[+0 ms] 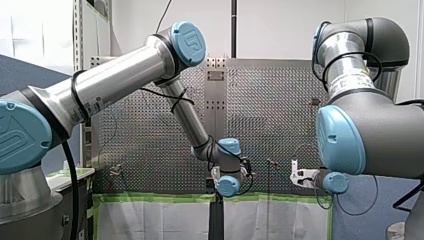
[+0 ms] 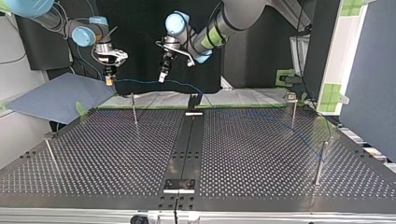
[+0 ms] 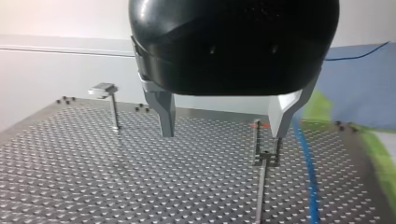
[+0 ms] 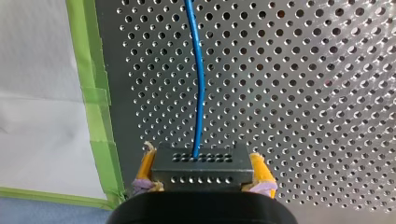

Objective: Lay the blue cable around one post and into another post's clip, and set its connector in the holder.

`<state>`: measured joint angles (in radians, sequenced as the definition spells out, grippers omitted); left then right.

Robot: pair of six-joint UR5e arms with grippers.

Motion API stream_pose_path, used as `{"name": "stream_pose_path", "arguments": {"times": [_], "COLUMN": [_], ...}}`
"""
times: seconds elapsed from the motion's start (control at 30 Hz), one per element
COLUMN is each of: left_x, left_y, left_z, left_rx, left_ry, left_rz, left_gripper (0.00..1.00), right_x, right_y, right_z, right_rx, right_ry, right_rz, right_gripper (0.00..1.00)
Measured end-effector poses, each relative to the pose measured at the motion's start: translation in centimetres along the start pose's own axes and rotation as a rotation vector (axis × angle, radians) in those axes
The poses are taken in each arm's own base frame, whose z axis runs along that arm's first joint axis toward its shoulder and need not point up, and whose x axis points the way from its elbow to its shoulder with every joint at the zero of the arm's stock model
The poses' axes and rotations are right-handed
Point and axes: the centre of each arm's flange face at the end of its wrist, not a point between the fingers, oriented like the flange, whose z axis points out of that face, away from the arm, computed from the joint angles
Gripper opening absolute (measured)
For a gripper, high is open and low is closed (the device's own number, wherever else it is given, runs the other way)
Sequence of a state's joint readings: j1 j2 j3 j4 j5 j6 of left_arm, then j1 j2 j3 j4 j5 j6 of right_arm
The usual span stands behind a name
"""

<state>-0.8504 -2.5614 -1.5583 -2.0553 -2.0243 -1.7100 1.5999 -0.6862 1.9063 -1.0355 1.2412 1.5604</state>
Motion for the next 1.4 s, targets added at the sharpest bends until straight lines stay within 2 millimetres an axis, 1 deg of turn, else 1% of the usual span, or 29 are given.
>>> {"name": "stream_pose_path", "arguments": {"times": [0.23, 0.33, 0.6, 0.77, 1.1, 1.17, 1.3, 1.4], "left_x": [-0.7, -0.9, -0.4, 0.0, 0.7, 1.2, 2.9, 3.4], "left_y": [0.0, -0.4, -1.6, -1.9, -0.7, -0.4, 0.6, 1.0], "left_z": [0.9, 1.0, -0.1, -0.9, -1.2, -1.4, -1.7, -1.3], "left_rx": [-0.01, -0.002, 0.019, 0.026, -0.001, -0.007, -0.018, -0.029], "left_ry": [-0.062, -0.086, -0.055, -0.016, 0.052, 0.064, 0.086, 0.078], "left_rz": [-0.028, -0.034, 0.035, 0.097, 0.157, 0.165, 0.172, 0.162], "left_gripper": [1.0, 1.0, 1.0, 1.0, 1.0, 1.0, 1.0, 1.0], "right_x": [0.0, 0.0, 0.0, 0.0, 0.0, 0.0, 0.0, 0.0], "right_y": [0.0, 0.0, 0.0, 0.0, 0.0, 0.0, 0.0, -0.1], "right_z": [0.0, 0.0, 0.0, 0.1, 0.0, 0.0, 0.0, 0.0], "right_rx": [0.0, 0.0, 0.0, 0.0, 0.001, 0.001, 0.001, 0.001], "right_ry": [0.002, 0.004, 0.005, 0.006, 0.003, 0.003, 0.003, 0.003], "right_rz": [-0.001, -0.001, 0.0, -0.001, -0.001, -0.001, -0.001, -0.001], "right_gripper": [0.0, 0.0, 0.0, 0.0, 0.0, 0.0, 0.0, 0.0]}}
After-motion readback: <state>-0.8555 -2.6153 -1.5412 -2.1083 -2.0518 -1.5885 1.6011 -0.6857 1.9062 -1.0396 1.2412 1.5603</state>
